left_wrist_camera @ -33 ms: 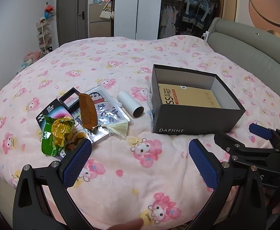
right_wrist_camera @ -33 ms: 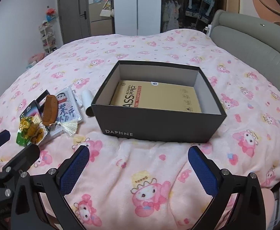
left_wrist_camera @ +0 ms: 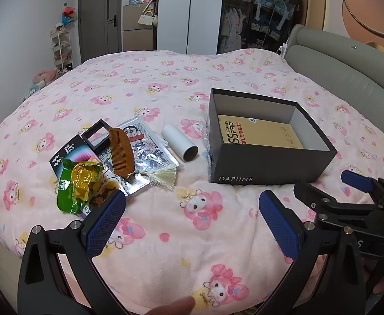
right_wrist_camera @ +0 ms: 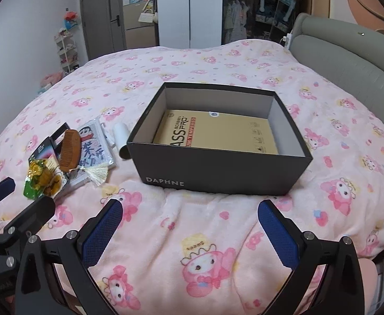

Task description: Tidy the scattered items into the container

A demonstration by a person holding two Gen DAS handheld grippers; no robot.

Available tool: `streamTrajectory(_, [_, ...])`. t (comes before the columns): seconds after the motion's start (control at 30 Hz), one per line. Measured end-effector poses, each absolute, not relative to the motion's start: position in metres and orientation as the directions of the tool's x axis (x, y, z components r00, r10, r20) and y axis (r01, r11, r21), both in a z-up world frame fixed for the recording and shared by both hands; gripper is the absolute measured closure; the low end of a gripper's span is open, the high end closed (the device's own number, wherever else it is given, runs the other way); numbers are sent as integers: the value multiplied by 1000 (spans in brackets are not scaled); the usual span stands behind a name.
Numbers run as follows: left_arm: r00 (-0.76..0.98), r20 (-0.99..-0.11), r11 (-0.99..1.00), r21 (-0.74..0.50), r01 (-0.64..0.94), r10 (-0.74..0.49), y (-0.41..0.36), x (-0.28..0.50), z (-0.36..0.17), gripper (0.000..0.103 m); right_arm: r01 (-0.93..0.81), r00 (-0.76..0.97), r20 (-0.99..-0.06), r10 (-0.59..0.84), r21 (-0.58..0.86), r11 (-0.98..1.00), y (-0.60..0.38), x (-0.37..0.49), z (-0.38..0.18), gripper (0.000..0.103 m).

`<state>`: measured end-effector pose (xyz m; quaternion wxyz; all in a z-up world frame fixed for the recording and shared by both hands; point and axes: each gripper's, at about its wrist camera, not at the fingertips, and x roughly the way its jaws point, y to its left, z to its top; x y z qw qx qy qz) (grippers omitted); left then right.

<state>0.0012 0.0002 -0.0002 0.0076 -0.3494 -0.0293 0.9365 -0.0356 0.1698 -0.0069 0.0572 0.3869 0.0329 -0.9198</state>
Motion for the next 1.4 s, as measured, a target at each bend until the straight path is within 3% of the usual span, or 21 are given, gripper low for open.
streamTrajectory(0.2, [-726,-685,-993,-111,33,52,-11,-4,-6,1,139,-697,-714,-73,-35,-990,153,-29,-11,0])
streamTrajectory(0.77, [-715,-696,-960,-233,153,55,-86,-11,-39,1,318,-566,-780,-268,94,-943,122,-68,-32,0])
streamTrajectory(0.93, [-706,-708,-933,-275,232,33,-121,-15,-51,6,411,-538,-772,-338,110,-905,83,-85,-28,0])
streamTrajectory(1.03, [-705,-709,-896,-327,300,22,-149,-14,-56,10,463,-529,-765,-368,104,-880,53,-95,-28,14])
streamTrajectory(1.2, [-705,-708,-850,-354,389,-28,-184,-13,-62,22,539,-476,-784,-400,99,-836,1,-107,-40,51])
streamTrajectory(1.3, [-694,-718,-817,-372,441,-48,-204,-18,-68,35,580,-438,-794,-423,111,-807,-25,-111,-47,62])
streamTrajectory(1.4, [-689,-724,-783,-404,472,-41,-217,-20,-78,39,601,-413,-786,-460,144,-786,-43,-115,-47,65])
